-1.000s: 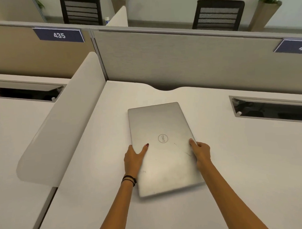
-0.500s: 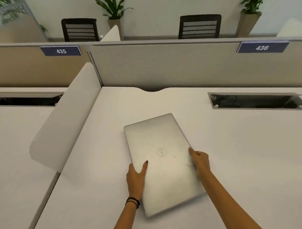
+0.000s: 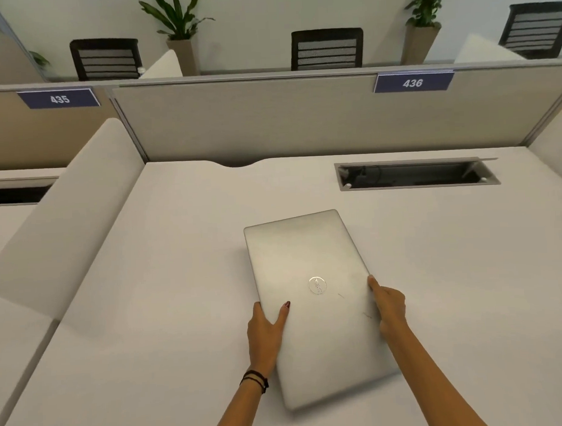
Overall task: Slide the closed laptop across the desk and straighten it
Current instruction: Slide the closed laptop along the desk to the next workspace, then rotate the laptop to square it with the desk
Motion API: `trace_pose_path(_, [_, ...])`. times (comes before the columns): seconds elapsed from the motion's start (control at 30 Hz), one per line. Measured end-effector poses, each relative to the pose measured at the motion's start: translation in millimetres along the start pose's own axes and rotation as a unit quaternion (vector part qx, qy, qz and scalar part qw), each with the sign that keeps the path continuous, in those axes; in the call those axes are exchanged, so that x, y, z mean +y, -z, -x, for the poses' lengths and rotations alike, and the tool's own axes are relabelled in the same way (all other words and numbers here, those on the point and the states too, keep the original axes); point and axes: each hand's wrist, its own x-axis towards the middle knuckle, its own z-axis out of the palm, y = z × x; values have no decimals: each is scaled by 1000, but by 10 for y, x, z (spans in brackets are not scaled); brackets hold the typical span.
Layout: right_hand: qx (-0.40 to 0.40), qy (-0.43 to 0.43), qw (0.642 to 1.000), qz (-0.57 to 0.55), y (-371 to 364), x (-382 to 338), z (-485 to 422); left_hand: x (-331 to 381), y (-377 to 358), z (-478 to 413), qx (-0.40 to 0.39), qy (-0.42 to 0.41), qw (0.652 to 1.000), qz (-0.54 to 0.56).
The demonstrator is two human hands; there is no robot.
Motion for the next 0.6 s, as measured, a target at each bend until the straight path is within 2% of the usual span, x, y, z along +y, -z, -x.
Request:
trace_pose_path(0.3, [11,26,996,81,777,209,-339,-17,-738,564,-12,45,999,22])
trace_pose_path(0.6, [-27,71,985,152,1041,196,-645,-21,-1095,979,18,81,996,43])
